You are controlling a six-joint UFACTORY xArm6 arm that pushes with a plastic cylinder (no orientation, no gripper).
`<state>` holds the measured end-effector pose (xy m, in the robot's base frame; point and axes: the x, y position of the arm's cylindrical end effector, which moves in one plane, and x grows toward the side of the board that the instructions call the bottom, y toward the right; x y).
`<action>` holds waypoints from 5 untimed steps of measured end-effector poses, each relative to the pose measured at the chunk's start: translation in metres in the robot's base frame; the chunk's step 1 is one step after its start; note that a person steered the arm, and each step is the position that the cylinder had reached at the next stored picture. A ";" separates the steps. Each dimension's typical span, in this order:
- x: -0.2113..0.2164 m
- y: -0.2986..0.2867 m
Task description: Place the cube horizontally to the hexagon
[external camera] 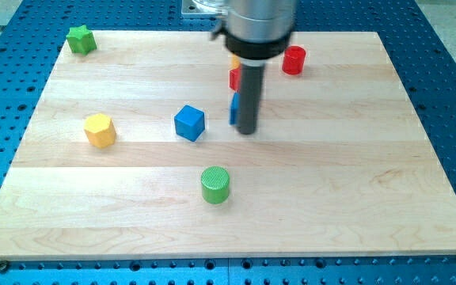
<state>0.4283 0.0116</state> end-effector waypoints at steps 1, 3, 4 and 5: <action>0.012 0.018; 0.034 -0.030; 0.026 -0.078; 0.040 -0.125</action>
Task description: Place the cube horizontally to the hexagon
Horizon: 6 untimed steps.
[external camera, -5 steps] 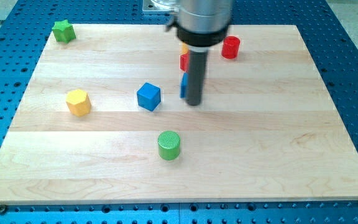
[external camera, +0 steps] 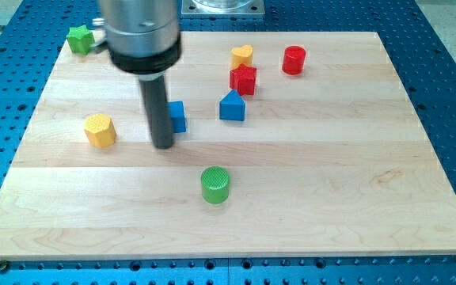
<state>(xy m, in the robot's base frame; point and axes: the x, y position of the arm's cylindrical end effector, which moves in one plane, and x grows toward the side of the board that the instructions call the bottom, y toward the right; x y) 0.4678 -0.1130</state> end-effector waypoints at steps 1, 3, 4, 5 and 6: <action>0.015 -0.059; -0.011 -0.079; 0.010 -0.127; -0.027 -0.140; -0.037 -0.122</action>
